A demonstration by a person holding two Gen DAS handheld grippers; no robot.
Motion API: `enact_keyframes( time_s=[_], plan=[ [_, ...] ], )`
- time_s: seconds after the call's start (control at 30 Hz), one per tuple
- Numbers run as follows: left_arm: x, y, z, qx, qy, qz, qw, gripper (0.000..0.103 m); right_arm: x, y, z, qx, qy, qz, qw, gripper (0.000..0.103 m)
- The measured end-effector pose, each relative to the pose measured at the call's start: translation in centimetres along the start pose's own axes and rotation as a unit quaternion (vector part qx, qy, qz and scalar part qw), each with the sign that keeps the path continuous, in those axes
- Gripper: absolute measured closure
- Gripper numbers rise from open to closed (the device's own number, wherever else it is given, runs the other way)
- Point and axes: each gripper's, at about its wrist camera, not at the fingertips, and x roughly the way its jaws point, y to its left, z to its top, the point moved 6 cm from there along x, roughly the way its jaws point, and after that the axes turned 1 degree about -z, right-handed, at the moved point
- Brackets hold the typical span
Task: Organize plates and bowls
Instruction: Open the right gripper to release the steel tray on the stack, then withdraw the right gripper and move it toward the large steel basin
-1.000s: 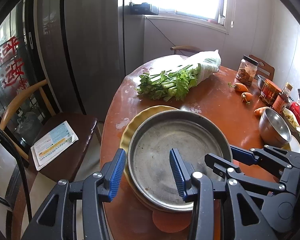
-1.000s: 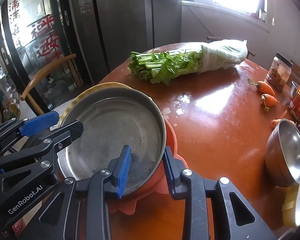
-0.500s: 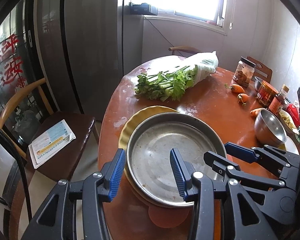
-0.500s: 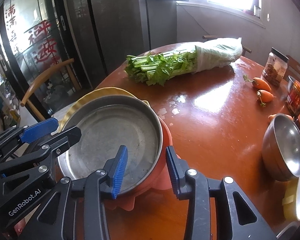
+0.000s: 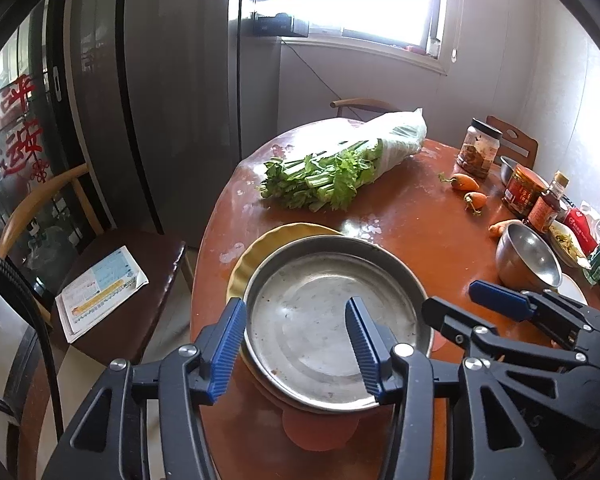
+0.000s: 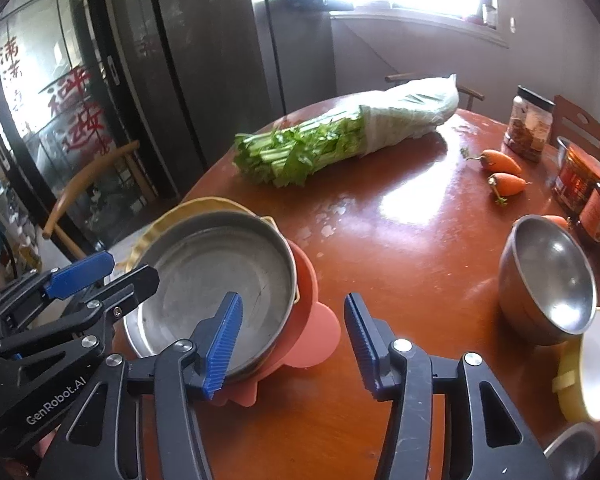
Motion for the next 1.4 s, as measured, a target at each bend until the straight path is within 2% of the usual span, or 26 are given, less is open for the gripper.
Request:
enact_keyframes(
  time_s=[0.3,0.63,0.83,1.1,1.4],
  plan=[
    [-1.1,-0.5,0.2,-0.001,-0.005,-0.002,1.0,0.047,-2.1,-0.8,0.2,0.007,-0.016,-0.008,1.0,0.041],
    [-3.1,-1.3,0.1,0.002,-0.019,-0.001,0.9998,0.042,-5.1,-2.2,-0.2,0.022,-0.038,-0.012,0.999,0.039],
    [-4.7,-2.3,0.1,0.003,-0.03,-0.002,0.9996,0.039,-7.6,-2.5,-0.5,0.021,-0.057,-0.009,0.998,0.033],
    [-6.4,-4.4,-0.2,0.005,-0.04,-0.012,0.9991,0.036,-10.6,-3.7,-1.4,0.016,-0.076,-0.024,0.997,0.029],
    [-8.2,-7.7,-0.2,0.023,-0.051,-0.025,0.9981,0.033,-13.8,-6.9,-2.8,0.034,-0.095,-0.044,0.994,0.027]
  ],
)
